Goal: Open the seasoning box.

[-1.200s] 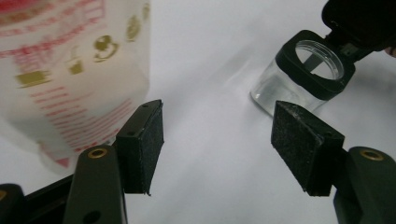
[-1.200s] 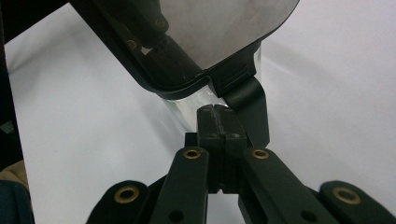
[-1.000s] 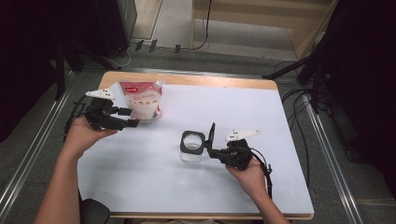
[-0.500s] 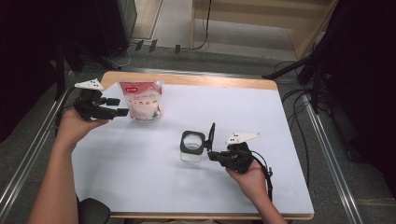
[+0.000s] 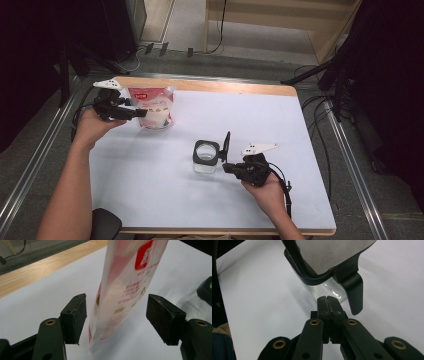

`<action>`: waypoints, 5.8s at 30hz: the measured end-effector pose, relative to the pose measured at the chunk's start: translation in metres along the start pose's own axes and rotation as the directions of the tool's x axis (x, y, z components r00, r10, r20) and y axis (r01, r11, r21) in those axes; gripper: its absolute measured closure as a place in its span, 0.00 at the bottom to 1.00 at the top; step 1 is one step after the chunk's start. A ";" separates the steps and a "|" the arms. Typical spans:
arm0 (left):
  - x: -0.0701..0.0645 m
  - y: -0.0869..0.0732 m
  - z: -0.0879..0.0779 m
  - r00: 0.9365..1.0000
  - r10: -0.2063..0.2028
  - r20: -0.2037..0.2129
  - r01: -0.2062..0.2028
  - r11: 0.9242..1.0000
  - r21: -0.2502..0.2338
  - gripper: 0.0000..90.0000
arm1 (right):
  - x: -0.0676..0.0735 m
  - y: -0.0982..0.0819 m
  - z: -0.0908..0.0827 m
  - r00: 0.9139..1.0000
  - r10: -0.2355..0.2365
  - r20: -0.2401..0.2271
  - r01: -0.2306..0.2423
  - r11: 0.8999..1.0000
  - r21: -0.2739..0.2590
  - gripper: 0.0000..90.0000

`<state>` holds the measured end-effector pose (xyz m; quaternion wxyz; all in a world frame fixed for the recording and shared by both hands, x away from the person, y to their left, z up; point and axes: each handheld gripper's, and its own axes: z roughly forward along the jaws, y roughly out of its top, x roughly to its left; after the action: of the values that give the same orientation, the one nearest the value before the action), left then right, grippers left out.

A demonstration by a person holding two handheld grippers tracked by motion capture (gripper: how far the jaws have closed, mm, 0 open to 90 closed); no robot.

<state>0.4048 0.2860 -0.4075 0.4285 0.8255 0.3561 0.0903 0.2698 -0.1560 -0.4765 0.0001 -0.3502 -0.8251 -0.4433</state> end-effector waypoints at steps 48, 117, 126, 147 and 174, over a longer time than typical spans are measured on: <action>-0.065 0.035 -0.029 0.996 -0.065 0.065 0.067 0.997 -0.025 1.00 | 0.059 0.005 0.000 0.991 -0.129 -0.031 0.128 0.991 -0.030 0.84; -0.130 0.047 -0.063 0.980 -0.003 0.197 0.011 0.999 -0.040 1.00 | 0.052 0.015 -0.018 0.997 -0.069 0.036 0.071 0.997 -0.036 1.00; -0.135 0.051 -0.065 0.976 0.004 0.217 0.006 0.999 -0.047 1.00 | 0.069 0.030 0.004 0.996 -0.088 0.007 0.089 0.993 -0.074 0.98; -0.142 0.053 -0.063 0.967 -0.004 0.256 0.009 1.000 -0.019 1.00 | 0.087 0.041 0.080 0.998 -0.061 0.012 0.062 0.991 -0.115 0.85; -0.133 0.045 -0.057 0.913 -0.194 0.359 0.181 0.981 0.070 1.00 | 0.090 0.040 0.131 0.990 -0.028 0.136 0.064 0.961 -0.267 0.66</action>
<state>0.3049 0.2174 -0.3168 0.4792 0.7972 0.3498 -0.1118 0.2661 0.0062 -0.4984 -0.1125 -0.3559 -0.7629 -0.5279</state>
